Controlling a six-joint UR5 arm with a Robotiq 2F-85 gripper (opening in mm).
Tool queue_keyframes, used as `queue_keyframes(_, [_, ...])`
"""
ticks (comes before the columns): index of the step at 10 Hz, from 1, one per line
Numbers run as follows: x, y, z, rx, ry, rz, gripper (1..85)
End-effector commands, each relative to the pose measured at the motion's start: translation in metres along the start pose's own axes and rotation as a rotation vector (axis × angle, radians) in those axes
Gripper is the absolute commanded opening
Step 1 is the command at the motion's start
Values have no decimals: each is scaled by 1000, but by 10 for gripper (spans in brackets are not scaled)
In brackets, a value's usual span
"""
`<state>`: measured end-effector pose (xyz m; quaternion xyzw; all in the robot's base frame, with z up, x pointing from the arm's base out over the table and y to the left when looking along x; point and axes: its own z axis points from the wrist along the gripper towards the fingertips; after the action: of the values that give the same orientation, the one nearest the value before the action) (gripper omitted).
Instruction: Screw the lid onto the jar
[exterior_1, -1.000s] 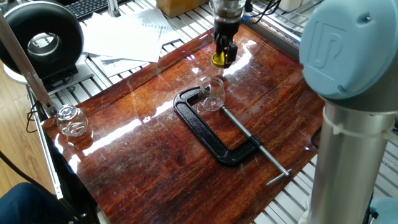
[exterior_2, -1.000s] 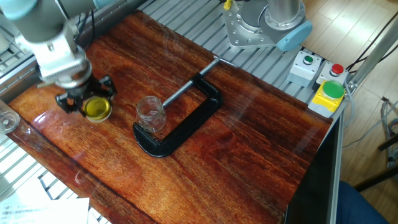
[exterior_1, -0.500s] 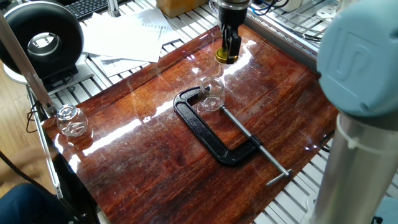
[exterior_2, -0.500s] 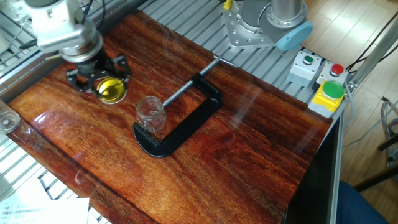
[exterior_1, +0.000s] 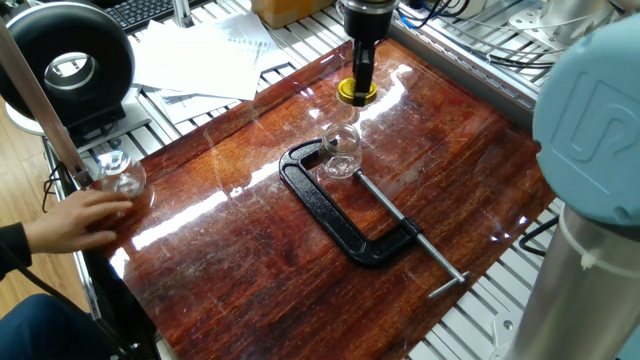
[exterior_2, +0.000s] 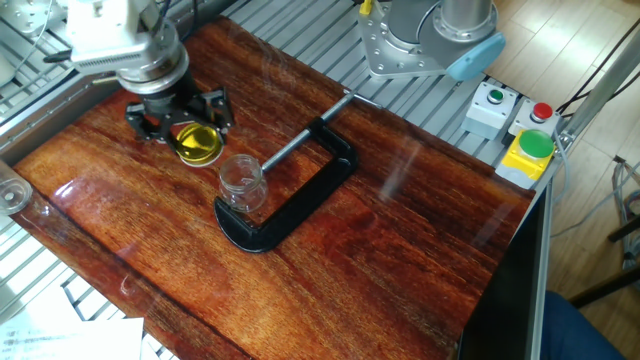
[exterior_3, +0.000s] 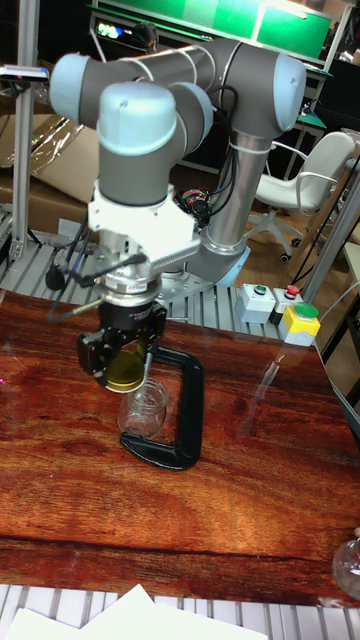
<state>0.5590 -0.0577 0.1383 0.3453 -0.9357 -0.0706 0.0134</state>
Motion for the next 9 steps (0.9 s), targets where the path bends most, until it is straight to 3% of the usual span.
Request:
queue_keyframes(1, [-12, 17, -6, -25, -29, 187, 437])
queue_keyframes(5, [-10, 16, -6, -16, -15, 225, 390])
queue_keyframes(6, [-6, 11, -6, 5, -3, 213, 387])
queue_keyframes(9, [-9, 5, -6, 27, -19, 292, 390])
